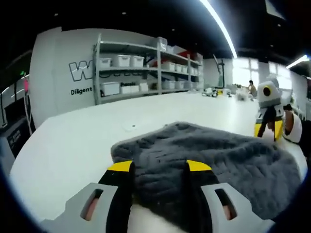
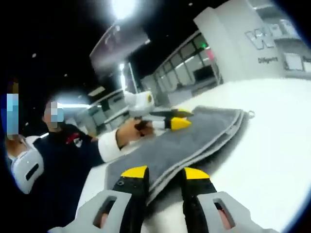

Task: Open the folded towel by lifting each exposed corner and separating the folded layers until the towel lies flat within the target outline without major curled edges

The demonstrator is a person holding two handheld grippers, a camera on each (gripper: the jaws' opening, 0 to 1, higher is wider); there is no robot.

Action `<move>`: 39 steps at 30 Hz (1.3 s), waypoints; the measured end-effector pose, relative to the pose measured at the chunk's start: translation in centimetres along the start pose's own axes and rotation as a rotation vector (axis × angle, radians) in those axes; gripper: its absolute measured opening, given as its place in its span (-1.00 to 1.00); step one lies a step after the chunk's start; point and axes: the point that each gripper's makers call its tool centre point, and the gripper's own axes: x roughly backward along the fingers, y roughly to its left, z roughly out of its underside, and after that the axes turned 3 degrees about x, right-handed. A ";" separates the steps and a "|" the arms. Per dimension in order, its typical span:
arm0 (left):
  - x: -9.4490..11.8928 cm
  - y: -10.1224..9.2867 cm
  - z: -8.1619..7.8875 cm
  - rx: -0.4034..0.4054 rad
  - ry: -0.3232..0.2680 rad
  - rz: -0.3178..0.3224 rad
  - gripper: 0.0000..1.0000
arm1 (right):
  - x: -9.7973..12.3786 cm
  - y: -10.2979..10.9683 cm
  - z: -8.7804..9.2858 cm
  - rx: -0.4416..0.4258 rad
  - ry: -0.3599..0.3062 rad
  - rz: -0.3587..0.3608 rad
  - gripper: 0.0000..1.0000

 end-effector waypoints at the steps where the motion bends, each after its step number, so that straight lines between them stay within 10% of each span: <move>1: 0.2 -0.1 -0.2 0.006 -0.006 0.003 -0.20 | -0.1 0.1 0.0 -0.004 -0.001 -0.005 -0.57; 5: 0.6 -0.4 -0.4 0.036 -0.017 0.019 -0.20 | -0.7 -1.4 1.4 0.058 0.077 0.084 -0.57; 16: 2.2 -3.5 -2.5 0.183 -0.088 0.151 -0.30 | -1.5 0.6 -0.7 0.199 -0.004 0.119 -1.00; 23: 3.1 -5.9 -3.4 0.295 -0.109 0.236 -0.29 | -3.0 2.1 -2.4 0.449 0.014 0.244 -1.00; 39: 3.6 -7.7 -3.7 0.372 -0.099 0.320 -0.21 | -8.0 3.3 -2.0 0.667 0.115 0.364 -1.00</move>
